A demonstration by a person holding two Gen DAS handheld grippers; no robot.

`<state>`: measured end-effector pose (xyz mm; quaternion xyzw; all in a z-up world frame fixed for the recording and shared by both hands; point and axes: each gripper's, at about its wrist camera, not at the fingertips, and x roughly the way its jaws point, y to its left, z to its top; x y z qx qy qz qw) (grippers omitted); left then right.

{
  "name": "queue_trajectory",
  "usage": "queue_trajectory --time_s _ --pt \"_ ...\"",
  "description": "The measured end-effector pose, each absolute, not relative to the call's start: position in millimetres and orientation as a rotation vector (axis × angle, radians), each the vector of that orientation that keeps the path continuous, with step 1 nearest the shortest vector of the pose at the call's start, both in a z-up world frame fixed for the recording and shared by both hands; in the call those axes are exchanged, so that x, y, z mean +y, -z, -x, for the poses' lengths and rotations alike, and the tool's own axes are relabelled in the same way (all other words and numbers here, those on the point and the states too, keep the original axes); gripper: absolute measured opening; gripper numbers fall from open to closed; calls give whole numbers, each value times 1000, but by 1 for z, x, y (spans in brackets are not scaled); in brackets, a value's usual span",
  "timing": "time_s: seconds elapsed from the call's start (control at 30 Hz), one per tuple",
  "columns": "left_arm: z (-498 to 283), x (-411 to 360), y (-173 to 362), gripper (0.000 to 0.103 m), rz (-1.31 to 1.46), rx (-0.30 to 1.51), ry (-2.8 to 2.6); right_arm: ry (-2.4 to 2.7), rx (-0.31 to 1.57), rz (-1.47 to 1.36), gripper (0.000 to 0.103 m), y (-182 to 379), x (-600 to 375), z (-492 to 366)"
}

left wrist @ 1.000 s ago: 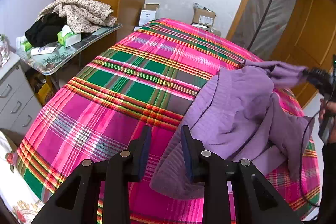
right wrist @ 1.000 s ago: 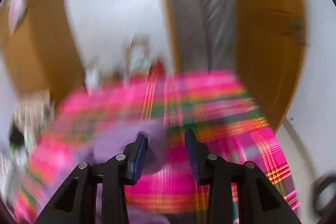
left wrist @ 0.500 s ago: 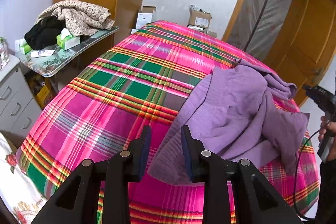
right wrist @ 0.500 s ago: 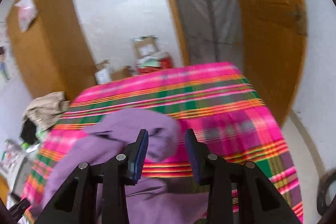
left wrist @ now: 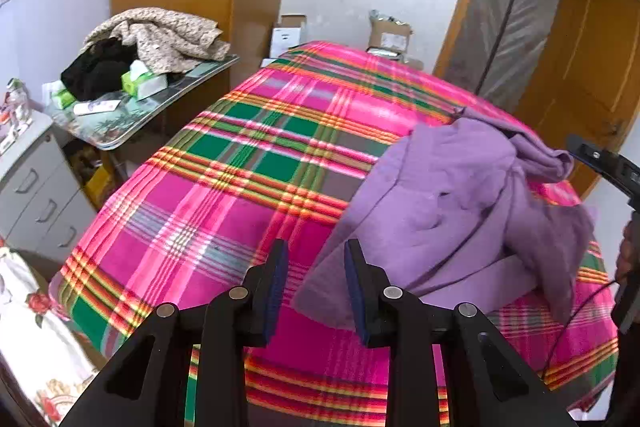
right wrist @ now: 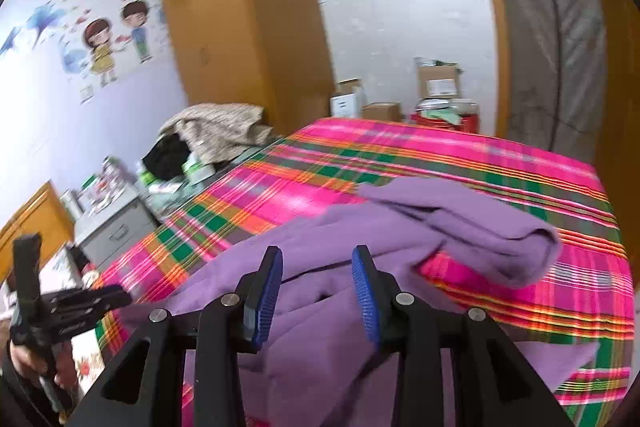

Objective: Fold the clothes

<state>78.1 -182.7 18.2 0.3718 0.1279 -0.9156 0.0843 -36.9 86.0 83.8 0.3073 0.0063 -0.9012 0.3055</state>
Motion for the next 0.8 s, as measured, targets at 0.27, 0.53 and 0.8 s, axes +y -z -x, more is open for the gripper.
queue_trajectory --time_s 0.27,0.53,0.8 --pt "-79 -190 -8 30 -1142 375 2663 2197 144 -928 37 -47 40 19" --pt "-80 -198 0 30 -1178 386 2634 2032 240 -1030 37 -15 6 11" --pt "-82 -200 4 30 -1196 432 2631 1870 342 -1112 37 2 -4 -1"
